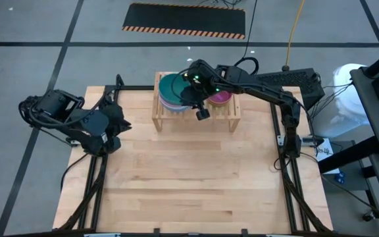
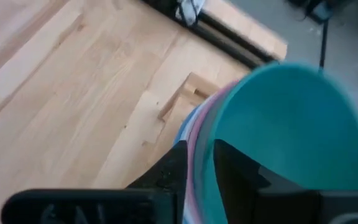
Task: Place and stack bowls onto a shelf
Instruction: Stack the dark green bowl on top of the pink bowl on the shelf, then return to Home Position
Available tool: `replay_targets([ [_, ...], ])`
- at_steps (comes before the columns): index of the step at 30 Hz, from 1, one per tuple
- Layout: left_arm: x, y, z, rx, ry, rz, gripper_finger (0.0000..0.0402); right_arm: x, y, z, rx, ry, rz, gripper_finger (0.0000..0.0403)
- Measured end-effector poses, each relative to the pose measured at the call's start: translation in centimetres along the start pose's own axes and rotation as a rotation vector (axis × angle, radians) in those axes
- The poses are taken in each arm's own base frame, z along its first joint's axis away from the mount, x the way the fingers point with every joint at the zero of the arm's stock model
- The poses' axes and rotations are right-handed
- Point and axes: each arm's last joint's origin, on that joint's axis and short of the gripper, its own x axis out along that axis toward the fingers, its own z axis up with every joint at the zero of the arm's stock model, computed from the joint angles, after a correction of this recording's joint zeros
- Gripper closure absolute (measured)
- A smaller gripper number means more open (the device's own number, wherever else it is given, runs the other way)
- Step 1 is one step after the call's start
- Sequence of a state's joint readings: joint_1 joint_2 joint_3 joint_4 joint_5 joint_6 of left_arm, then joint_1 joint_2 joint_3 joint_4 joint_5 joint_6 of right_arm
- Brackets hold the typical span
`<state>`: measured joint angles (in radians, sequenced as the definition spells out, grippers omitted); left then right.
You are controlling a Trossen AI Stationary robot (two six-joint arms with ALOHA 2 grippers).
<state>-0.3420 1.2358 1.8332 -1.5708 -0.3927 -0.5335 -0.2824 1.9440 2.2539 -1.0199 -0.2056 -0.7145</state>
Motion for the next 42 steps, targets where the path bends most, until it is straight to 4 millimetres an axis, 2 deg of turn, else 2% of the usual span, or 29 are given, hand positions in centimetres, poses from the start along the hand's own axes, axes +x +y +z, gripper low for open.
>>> replay_targets([
  [6,0.0,0.0,0.0,0.000,0.000,0.000,0.0341,-1.8,0.3,1.2,-0.081,-0.007,-0.126,0.0317],
  [10,0.0,0.0,0.0,0.007,0.000,0.000,0.0341,-4.8,1.1,2.4,-0.159,0.015,-0.271,0.0320],
  [14,0.0,0.0,0.0,0.093,-0.001,0.000,0.0341,-9.8,3.0,3.6,-0.184,0.024,-0.431,0.0322],
  [18,-1.1,0.8,-0.4,0.091,-0.045,-0.014,0.0341,-15.9,5.5,4.0,-0.112,-0.076,-0.502,0.0323],
  [24,-3.3,2.6,-1.6,0.046,-0.141,0.004,0.0341,-24.0,8.8,2.2,0.105,-0.238,-0.498,0.0329],
  [30,-5.4,4.5,-2.8,0.034,-0.255,0.051,0.0341,-30.3,11.0,-0.3,0.186,-0.381,-0.533,0.0336],
  [35,-7.0,5.6,-3.2,0.044,-0.371,0.012,0.0341,-33.5,12.1,-1.8,0.214,-0.468,-0.569,0.0337],
  [38,-8.0,6.3,-3.5,0.097,-0.443,-0.002,0.0341,-34.8,12.7,-2.6,0.237,-0.505,-0.577,0.0337],
  [42,-9.1,7.4,-4.3,0.118,-0.495,-0.023,0.0341,-35.9,13.4,-3.6,0.366,-0.547,-0.543,0.0337],
])
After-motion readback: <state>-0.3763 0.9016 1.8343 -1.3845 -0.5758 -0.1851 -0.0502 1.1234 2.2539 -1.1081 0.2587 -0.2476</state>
